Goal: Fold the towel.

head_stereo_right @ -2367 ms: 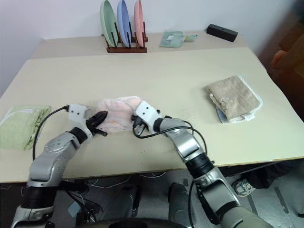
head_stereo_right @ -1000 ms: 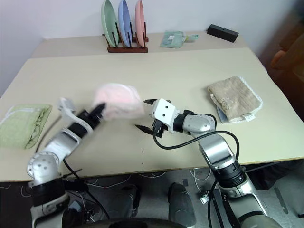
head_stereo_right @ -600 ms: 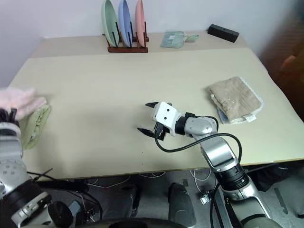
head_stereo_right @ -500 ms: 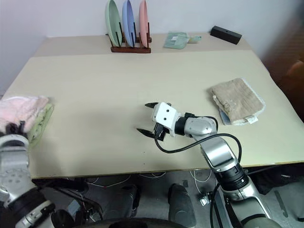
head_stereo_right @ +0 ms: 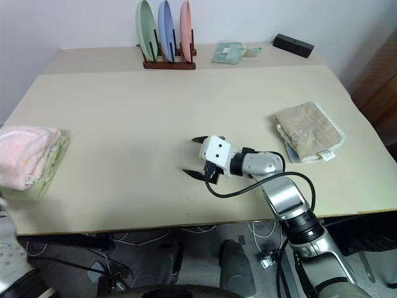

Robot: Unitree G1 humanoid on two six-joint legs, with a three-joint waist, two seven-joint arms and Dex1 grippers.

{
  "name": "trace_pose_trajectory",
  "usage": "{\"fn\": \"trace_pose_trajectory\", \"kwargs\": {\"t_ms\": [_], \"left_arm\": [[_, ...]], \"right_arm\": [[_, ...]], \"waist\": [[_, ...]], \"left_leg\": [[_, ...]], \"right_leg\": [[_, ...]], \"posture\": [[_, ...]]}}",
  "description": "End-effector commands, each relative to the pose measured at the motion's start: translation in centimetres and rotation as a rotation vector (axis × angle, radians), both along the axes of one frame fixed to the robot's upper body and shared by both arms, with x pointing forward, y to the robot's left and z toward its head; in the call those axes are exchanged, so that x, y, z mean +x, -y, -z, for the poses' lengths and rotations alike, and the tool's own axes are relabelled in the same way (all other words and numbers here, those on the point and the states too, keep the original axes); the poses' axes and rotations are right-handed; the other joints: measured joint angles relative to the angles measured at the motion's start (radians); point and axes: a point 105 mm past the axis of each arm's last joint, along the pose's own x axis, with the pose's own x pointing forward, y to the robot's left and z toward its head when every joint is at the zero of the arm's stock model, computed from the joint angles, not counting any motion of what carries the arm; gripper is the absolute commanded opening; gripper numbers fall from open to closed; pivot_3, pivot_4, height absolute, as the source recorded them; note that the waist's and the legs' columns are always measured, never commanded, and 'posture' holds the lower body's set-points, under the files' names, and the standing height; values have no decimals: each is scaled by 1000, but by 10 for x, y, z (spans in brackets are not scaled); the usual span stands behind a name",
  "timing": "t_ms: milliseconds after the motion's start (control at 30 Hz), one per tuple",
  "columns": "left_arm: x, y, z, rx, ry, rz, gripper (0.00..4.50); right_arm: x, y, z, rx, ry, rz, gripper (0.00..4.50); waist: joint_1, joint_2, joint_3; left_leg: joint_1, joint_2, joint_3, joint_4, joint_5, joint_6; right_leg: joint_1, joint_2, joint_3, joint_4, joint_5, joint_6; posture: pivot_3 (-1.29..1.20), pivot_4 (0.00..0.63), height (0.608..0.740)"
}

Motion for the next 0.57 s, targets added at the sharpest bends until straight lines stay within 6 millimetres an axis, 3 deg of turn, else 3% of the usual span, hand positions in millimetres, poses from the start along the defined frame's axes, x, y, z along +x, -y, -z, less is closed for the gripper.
{"fn": "trace_pose_trajectory", "kwargs": {"t_ms": [33, 133, 167, 300, 433, 567], "left_arm": [[22, 29, -50, 336, -87, 153, 4458], [56, 71, -57, 546, -208, 387, 4458], [69, 94, -55, 619, -232, 508, 4458], [99, 175, -30, 880, -358, 909, 4458], [110, 200, -9, 962, -384, 1023, 4458], [115, 205, -2, 948, -362, 1046, 4458]], "right_arm": [[12, 12, -18, 64, 31, 52, 4500], [21, 21, -21, 110, 13, 108, 4500], [25, 26, -21, 130, 4, 143, 4500], [44, 52, -18, 167, -23, 341, 4500], [52, 72, -20, 232, -41, 473, 4500], [54, 85, -21, 278, -62, 548, 4500]], "waist": [[6, -1, 0], [9, -2, -1], [5, -1, -1], [-4, -1, -1], [-26, 2, 1], [-28, 2, 1]], "left_leg": [[0, 0, 0, 0, 0, 0], [0, -1, -1, 1, 0, 0], [0, -1, 0, 1, 0, 0], [0, 0, 0, -2, 0, 0], [0, 1, 1, -3, 0, 0], [0, 2, 1, -4, 0, 0]], "right_leg": [[0, 0, 0, 0, 0, 0], [2, 0, 0, 0, -2, -4], [2, 0, 0, -1, -2, -4], [0, 0, 1, 0, -1, -3], [-2, 1, 1, 0, -1, -2], [-3, 2, 1, 1, 0, 0]], "posture": [[0, 150, 738], [0, 150, 738], [0, 150, 738], [0, 150, 738], [0, 150, 738], [0, 150, 738]]}}
